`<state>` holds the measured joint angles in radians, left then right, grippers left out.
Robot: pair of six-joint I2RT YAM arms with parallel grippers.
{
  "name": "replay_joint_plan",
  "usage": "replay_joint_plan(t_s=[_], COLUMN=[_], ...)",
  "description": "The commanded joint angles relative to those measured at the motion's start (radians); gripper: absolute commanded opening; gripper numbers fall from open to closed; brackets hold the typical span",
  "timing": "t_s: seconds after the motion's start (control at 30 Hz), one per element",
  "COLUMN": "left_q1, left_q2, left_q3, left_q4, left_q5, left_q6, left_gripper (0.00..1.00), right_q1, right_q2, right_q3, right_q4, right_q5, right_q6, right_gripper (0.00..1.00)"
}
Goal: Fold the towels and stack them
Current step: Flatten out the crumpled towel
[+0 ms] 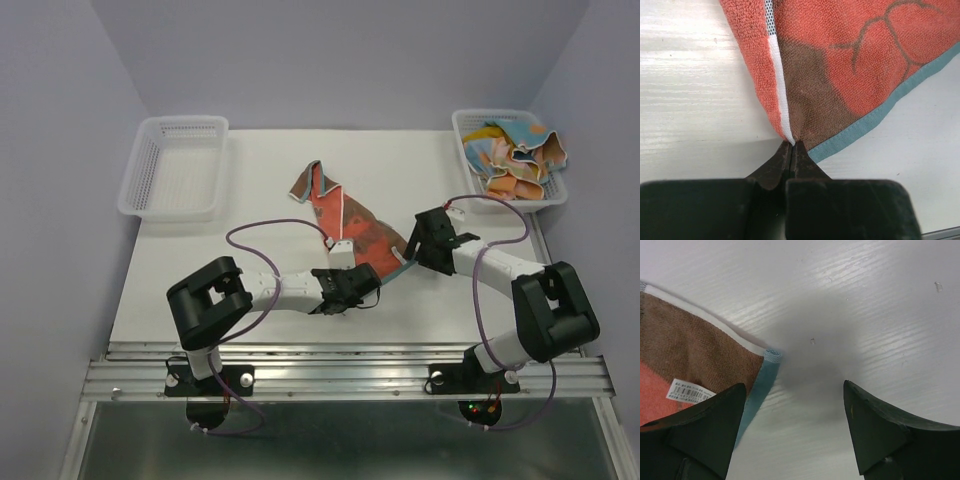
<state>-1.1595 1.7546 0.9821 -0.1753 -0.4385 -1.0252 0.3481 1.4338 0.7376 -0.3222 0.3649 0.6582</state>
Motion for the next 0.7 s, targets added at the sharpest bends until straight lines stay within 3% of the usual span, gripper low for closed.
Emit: replay_joint_plan(t_s=[0.0, 0.1, 0.27, 0.37, 0.5, 0.57, 0.6, 0.67], left_q1=[-0.005, -0.005, -0.005, -0.005, -0.005, -0.006, -0.005, -0.005], left_q2=[0.000, -0.004, -0.001, -0.001, 0.000, -0.006, -0.010, -0.018], left_q3=[-0.048, -0.049, -0.053, -0.045, -0.037, -0.036, -0.034, -0.037], left_q4=[-0.055, -0.056, -0.056, -0.055, -0.056, -0.058, -0.056, -0.064], left_q5=[-0.002, -0.002, -0.012, -0.014, -0.014, -0.017, -0.022, -0.035], left_q6=[0.014, 0.013, 0.014, 0.016, 0.020, 0.022, 0.025, 0.025], left_gripper=[0.00, 0.00, 0.00, 0.00, 0.00, 0.00, 0.00, 0.00], right_q1=[-0.003, -0.004, -0.003, -0.003, -0.003, -0.003, -0.003, -0.003], right_q2=[0.063, 0.129, 0.185, 0.209, 0.217, 0.202, 0.183, 0.151], right_q3=[0.037, 0.054, 0.051, 0.043, 0.031, 0.016, 0.010, -0.004], right_q4=[0.067, 0.069, 0.095, 0.124, 0.143, 0.152, 0.156, 0.164], right_q5=[0.005, 0.017, 0.005, -0.043, -0.084, -0.112, -0.119, -0.124], right_q6=[-0.011, -0.008, 0.009, 0.001, -0.008, -0.014, -0.014, -0.008], right_gripper=[0.79, 0.67, 0.59, 0.48, 0.28, 0.15, 0.04, 0.01])
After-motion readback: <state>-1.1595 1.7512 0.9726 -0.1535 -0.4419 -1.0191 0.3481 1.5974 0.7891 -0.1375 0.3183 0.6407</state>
